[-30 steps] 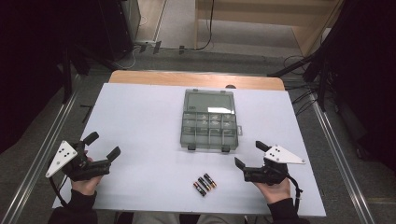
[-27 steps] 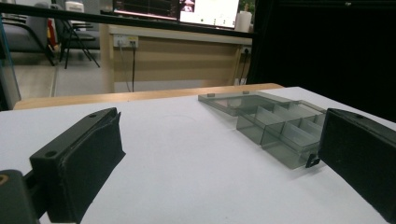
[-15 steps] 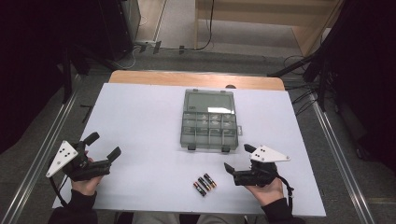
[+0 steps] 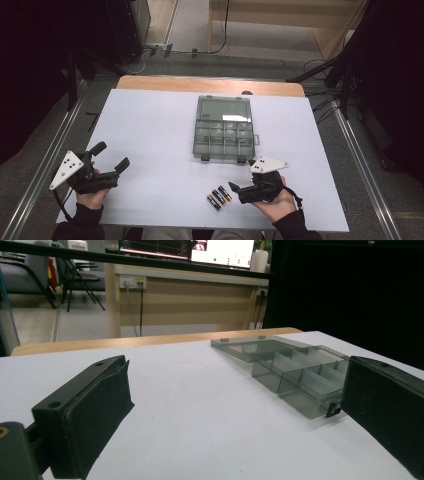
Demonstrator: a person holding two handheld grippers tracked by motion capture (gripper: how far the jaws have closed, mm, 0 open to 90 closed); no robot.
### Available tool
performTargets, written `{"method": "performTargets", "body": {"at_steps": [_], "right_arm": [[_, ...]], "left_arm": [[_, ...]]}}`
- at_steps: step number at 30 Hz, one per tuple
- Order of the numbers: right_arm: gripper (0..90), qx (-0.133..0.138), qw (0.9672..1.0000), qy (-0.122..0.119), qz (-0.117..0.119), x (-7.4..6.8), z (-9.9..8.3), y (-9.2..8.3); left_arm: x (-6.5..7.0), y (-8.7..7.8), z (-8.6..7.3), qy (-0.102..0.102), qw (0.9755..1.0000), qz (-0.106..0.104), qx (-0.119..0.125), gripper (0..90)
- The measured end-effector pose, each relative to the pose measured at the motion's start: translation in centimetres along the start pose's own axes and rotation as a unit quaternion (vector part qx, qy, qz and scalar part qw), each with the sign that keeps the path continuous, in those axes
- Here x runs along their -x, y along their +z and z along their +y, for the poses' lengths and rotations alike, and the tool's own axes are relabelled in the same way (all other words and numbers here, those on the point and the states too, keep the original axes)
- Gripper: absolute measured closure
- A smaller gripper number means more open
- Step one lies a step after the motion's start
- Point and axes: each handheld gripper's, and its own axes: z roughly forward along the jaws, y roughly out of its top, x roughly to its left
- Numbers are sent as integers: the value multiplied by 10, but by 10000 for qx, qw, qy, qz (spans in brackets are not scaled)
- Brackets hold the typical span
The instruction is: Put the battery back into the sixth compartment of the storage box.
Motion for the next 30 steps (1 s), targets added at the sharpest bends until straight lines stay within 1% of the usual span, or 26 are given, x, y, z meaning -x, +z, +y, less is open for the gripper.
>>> {"method": "performTargets", "body": {"at_steps": [8, 10, 11, 13, 14, 16, 18, 24, 27, 30], "right_arm": [[65, -360, 9993, -28, 93, -4, 2, 9], [67, -506, 9987, -25, 103, -5, 3, 12], [67, -506, 9987, -25, 103, -5, 3, 12], [96, -571, 9983, -28, 118, -6, 3, 14], [101, -649, 9977, 5, 179, -6, 5, 16], [101, -691, 9975, 9, 163, -6, 5, 17], [104, -841, 9963, 20, 175, -7, 6, 21], [137, -1125, 9934, 6, 219, -10, 10, 28], [148, -1281, 9915, -44, 246, -13, 11, 32], [164, -1473, 9887, -86, 271, -16, 12, 36]], "left_arm": [[0, 0, 0, 12, 10000, -12, -5, 0], [0, 0, 0, 8, 10000, -17, -5, 0], [0, 0, 0, 6, 10000, -17, -8, 0], [0, 1, 0, 10, 10000, -22, -7, 0], [0, 1, 0, 9, 10000, -24, -8, 0], [0, 1, 0, 10, 10000, -23, -7, 0], [0, 1, 0, 11, 10000, -24, -9, 0], [0, 1, 0, 11, 10000, -27, -10, 0], [0, 1, 0, 8, 10000, -30, -10, 0], [0, 1, 0, 9, 10000, -32, -7, 0]]}}
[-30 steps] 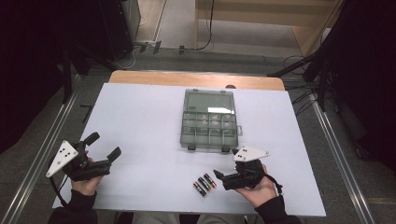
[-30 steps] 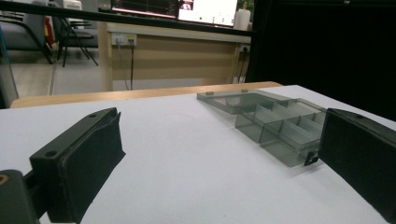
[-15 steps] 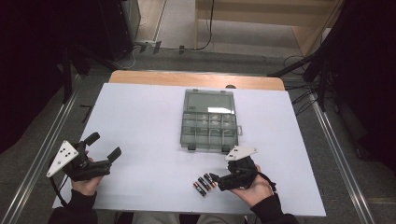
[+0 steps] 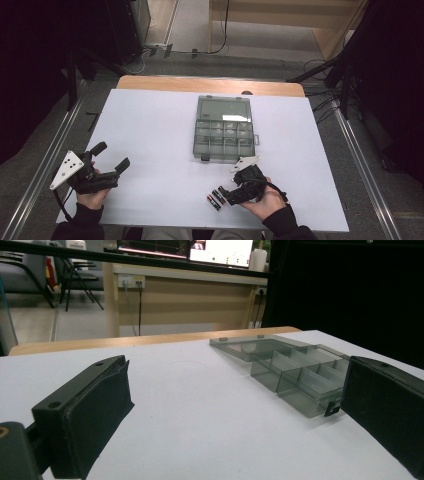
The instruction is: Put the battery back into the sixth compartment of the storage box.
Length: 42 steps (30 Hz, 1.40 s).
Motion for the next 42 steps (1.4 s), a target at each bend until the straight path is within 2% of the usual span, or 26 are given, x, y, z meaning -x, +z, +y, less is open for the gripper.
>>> {"method": "performTargets", "body": {"at_steps": [3, 7, 9, 14, 17, 21, 23, 25, 27, 28, 29, 33, 42], "right_arm": [[181, -151, 9999, -16, 45, -1, 2, 3], [271, -359, 9992, -64, 158, -1, 8, 5], [285, -400, 9990, -65, 193, -1, 9, 6], [367, -724, 9969, -131, 283, -4, 16, 10], [441, -896, 9954, -92, 318, -5, 19, 13], [484, -1080, 9934, -93, 378, -6, 20, 15], [530, -1194, 9922, -75, 359, -7, 21, 16], [579, -1197, 9922, -87, 343, -7, 21, 18], [667, -1272, 9913, -81, 340, -7, 22, 18], [667, -1272, 9913, -81, 340, -7, 22, 18], [719, -1326, 9905, -68, 345, -8, 23, 19], [768, -1454, 9889, -45, 318, -9, 25, 20], [779, -1592, 9870, 7, 233, -11, 28, 21]], "left_arm": [[0, 0, 0, -3, 10000, -6, -6, 0], [0, 0, 0, -6, 10000, -10, 1, 0], [0, 0, 0, -5, 10000, -9, 0, 0], [0, 0, 0, -5, 10000, -23, 1, 0], [0, 0, 0, -3, 10000, -14, -2, 0], [-1, 0, 0, -13, 10000, 10, 6, 0], [-1, 0, 0, -20, 10000, 13, 11, 0], [-1, 0, 0, -28, 10000, 0, 4, 0], [-1, 0, 0, -27, 10000, -8, 3, 0], [-1, 0, 0, -30, 10000, -9, 5, 0], [-1, 0, 0, -33, 10000, -8, 4, 0], [-1, 0, 0, -41, 10000, -8, 4, 0], [-1, 0, 0, -41, 10000, -16, 2, 0]]}}
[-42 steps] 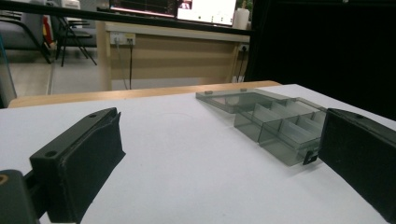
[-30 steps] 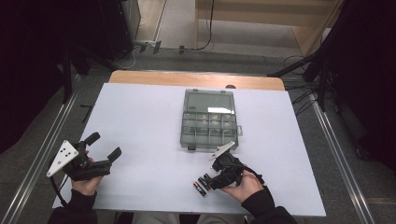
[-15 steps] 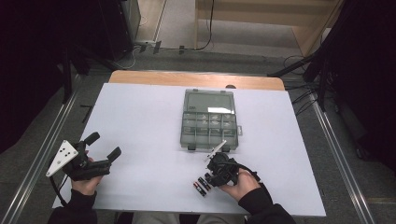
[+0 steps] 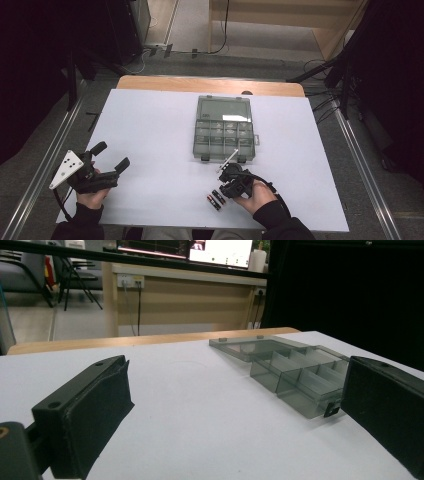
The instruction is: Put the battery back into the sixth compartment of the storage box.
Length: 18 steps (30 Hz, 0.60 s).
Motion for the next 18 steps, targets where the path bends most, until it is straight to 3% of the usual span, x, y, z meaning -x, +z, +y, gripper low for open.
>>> {"method": "performTargets", "body": {"at_steps": [12, 18], "right_arm": [[781, -48, 10000, 2, -32, -2, 1, 0], [781, 55, 10000, 54, -29, -1, 2, -2]], "left_arm": [[0, 0, 0, -8, 10000, -9, 2, 0], [0, 0, 0, 0, 10000, -15, -4, 0]]}}
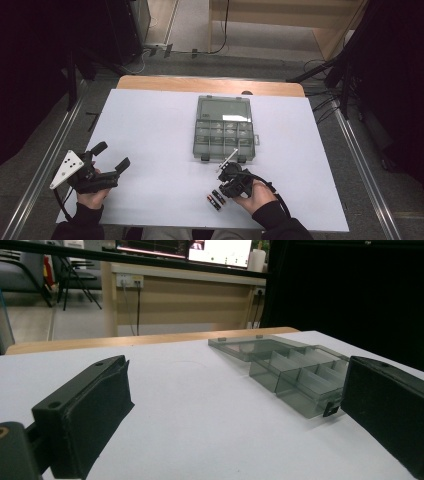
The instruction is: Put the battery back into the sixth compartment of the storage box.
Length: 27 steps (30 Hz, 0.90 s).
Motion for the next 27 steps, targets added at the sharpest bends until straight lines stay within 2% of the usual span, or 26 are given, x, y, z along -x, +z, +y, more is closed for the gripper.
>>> {"method": "performTargets", "body": {"at_steps": [11, 16, 27], "right_arm": [[781, 263, 9996, 114, 82, 5, 5, -12], [781, 369, 9992, 124, 84, 5, 13, -17], [781, 723, 9968, 317, 104, 11, 29, -26]], "left_arm": [[0, 0, 0, 13, 10000, -9, -21, 0], [0, 0, 0, 12, 10000, -10, -18, 0], [0, 1, 0, 4, 10000, -17, -15, 0]]}}
